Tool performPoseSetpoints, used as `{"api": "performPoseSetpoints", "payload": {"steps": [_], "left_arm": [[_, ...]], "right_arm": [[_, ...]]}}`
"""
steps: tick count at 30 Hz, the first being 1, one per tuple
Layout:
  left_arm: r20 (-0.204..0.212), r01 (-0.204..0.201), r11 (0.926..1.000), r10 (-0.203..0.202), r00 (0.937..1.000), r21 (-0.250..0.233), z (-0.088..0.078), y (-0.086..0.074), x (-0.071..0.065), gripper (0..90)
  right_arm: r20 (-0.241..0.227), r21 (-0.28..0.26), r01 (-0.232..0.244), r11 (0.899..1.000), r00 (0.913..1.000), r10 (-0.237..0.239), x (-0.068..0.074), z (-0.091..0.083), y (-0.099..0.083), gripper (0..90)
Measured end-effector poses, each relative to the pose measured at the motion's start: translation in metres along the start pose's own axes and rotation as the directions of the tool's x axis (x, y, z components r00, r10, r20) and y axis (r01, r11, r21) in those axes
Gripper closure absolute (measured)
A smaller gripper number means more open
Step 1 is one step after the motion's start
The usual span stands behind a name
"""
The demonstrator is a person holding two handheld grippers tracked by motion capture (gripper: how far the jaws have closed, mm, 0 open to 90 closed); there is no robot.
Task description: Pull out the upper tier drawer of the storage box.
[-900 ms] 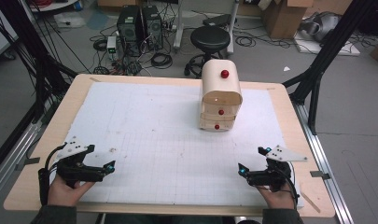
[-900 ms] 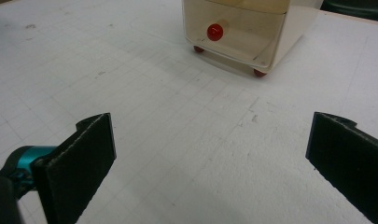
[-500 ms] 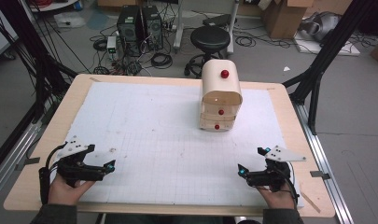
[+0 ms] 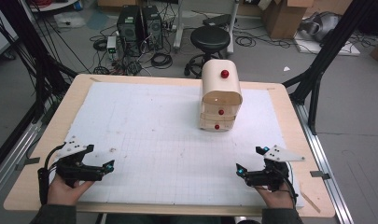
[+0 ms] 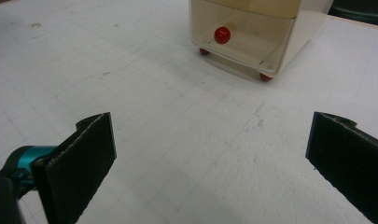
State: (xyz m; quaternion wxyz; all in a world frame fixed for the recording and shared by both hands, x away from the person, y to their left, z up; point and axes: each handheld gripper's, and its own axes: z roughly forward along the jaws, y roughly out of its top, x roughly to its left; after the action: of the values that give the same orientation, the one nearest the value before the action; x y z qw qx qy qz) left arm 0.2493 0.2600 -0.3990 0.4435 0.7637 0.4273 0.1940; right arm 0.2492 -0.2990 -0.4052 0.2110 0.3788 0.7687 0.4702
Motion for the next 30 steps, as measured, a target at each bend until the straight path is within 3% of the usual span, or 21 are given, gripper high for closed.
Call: {"api": "performPoseSetpoints", "payload": {"steps": [14, 19, 26, 30], "left_arm": [[0.0, 0.009, 1.0, -0.009, 1.0, 0.002, 0.0, -0.002, 0.0, 1.7], [0.006, 0.01, 0.9999, -0.01, 0.9999, 0.0, 0.001, -0.001, -0.001, 1.7], [0.007, 0.013, 0.9999, -0.013, 0.9999, -0.002, 0.0, -0.001, 0.0, 1.7], [0.004, 0.012, 0.9999, -0.012, 0.9999, -0.003, 0.0, -0.001, 0.0, 1.7]], "right_arm": [[0.013, -0.021, 0.002, 1.0, 0.9999, -0.001, 0.009, 0.007, 0.009, 0.4], [0.027, -0.006, 0.034, 0.999, 0.999, -0.034, 0.017, 0.014, 0.018, 0.9], [0.063, 0.003, 0.028, 1.0, 0.9976, -0.029, 0.024, 0.025, 0.027, 0.9], [0.073, 0.005, -0.001, 1.0, 0.9973, 0.001, 0.026, 0.029, 0.031, 0.9]]}}
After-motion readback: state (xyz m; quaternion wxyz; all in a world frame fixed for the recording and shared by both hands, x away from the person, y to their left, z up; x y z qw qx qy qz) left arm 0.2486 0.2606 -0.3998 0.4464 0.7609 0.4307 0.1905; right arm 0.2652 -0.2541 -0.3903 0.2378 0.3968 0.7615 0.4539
